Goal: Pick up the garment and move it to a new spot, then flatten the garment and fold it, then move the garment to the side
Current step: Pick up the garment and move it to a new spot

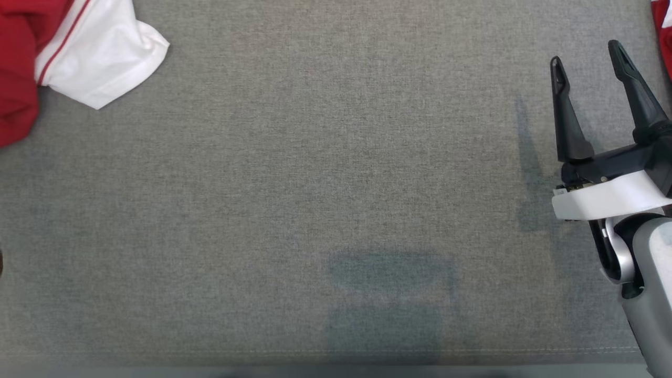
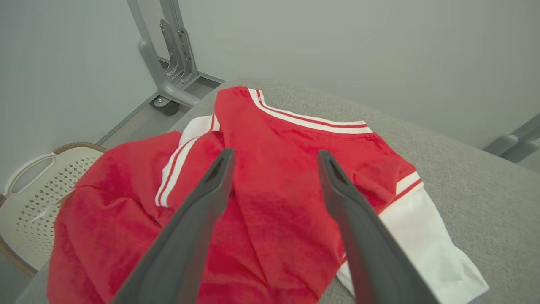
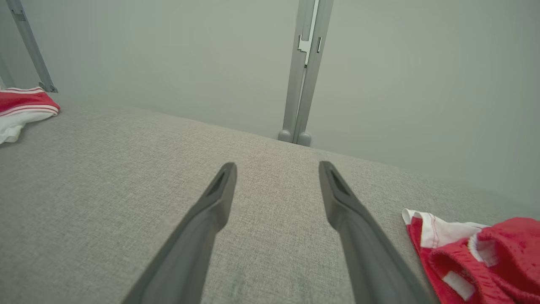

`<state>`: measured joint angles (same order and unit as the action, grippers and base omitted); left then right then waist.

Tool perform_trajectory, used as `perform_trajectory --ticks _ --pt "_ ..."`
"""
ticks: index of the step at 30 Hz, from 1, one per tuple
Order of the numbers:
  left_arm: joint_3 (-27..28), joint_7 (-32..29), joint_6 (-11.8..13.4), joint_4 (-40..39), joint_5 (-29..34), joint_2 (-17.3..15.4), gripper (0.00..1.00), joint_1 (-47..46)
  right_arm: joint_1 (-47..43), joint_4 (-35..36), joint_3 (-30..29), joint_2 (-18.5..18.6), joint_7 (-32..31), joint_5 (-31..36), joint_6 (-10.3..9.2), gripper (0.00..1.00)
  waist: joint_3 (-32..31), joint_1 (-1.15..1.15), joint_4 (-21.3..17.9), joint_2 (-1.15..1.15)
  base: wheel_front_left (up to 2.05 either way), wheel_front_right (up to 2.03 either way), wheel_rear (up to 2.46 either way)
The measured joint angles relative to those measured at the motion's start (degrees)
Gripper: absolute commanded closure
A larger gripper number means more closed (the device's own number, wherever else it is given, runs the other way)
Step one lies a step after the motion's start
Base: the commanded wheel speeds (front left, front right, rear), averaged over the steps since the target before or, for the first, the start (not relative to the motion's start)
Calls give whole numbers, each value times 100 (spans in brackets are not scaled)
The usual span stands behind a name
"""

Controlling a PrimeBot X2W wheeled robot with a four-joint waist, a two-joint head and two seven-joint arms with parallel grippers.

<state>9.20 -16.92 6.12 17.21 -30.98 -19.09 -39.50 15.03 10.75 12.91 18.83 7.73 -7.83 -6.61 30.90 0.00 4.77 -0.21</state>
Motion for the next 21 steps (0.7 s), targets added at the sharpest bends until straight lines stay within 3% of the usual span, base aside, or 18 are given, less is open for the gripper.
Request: perform_trajectory --ticks 12,13,14,16,21 --pt "-126 -167 45 739 136 78 0 -260 10 55 -131 118 -22 82 -3 0 467 0 -218 0 0 0 0" --pt "-125 -167 45 770 136 93 21 -272 13 55 -129 118 -22 83 -3 0 473 0 -217 0 0 0 0" --pt "-125 -167 45 770 136 93 62 -272 13 55 -129 118 -22 83 -3 0 473 0 -217 0 0 0 0" --pt "-124 -97 45 801 142 138 100 -293 35 56 -127 115 -22 83 -3 0 478 0 -210 0 0 0 0" --pt "-165 417 24 798 258 163 100 -576 104 23 -132 107 14 83 -3 0 437 0 -192 0 0 0 0"
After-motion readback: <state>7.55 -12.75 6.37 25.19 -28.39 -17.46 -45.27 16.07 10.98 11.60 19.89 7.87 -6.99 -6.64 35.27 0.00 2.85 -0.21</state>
